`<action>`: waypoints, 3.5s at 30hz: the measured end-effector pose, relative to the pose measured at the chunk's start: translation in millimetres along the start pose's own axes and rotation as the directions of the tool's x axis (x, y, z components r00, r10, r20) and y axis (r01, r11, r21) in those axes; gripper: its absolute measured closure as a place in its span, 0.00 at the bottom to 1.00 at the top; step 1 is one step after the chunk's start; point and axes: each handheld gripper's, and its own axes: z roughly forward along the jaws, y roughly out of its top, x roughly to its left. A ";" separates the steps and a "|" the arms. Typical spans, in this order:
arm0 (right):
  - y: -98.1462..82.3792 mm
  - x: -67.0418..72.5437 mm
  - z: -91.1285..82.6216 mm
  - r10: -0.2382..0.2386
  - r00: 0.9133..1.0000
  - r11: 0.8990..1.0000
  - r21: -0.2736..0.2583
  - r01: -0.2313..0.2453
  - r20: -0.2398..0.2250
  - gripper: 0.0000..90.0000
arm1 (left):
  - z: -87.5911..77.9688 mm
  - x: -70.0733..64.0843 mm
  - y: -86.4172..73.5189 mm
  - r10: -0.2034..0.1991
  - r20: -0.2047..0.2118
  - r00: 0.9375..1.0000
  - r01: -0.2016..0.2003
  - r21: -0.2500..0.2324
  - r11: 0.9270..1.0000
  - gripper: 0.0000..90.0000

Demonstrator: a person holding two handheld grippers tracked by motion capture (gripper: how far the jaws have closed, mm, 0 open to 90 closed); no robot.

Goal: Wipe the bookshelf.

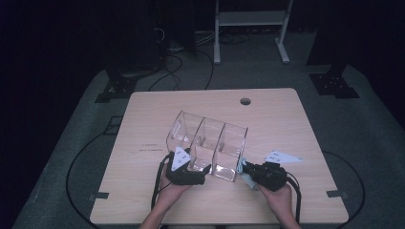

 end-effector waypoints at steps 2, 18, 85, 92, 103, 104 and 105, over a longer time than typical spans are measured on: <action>0.3 -3.7 -2.2 0.008 1.000 1.000 -0.002 -0.008 0.011 0.89 | 1.0 -2.6 0.3 0.010 0.010 1.000 -0.010 0.000 1.000 0.05; 0.8 -30.8 -15.4 0.068 0.995 0.997 -0.031 -0.066 0.071 0.89 | 0.6 -11.2 4.7 0.040 0.107 0.993 -0.039 -0.009 0.999 0.07; 1.5 -38.2 -17.2 0.085 0.995 0.996 -0.029 -0.084 0.056 0.89 | -22.8 93.7 2.7 -0.001 0.237 0.972 0.007 -0.025 1.000 0.56; 7.8 -23.6 -33.5 0.044 0.998 0.997 -0.063 -0.042 0.042 0.89 | -29.1 89.8 -1.2 0.007 0.229 0.974 0.001 -0.034 0.999 0.61; 15.1 -12.1 -42.7 -0.014 0.998 0.997 -0.070 0.018 0.058 0.89 | -33.5 83.7 -7.5 -0.004 0.202 0.979 0.018 -0.066 0.998 0.62; 17.6 -10.7 -44.1 -0.021 0.998 0.997 -0.079 0.026 0.060 0.89 | -33.8 83.3 -7.6 -0.003 0.201 0.980 0.017 -0.067 0.998 0.62; 19.0 -10.0 -43.8 -0.030 0.998 0.996 -0.078 0.035 0.060 0.89 | -34.4 83.0 -7.7 -0.001 0.199 0.980 0.014 -0.065 0.998 0.62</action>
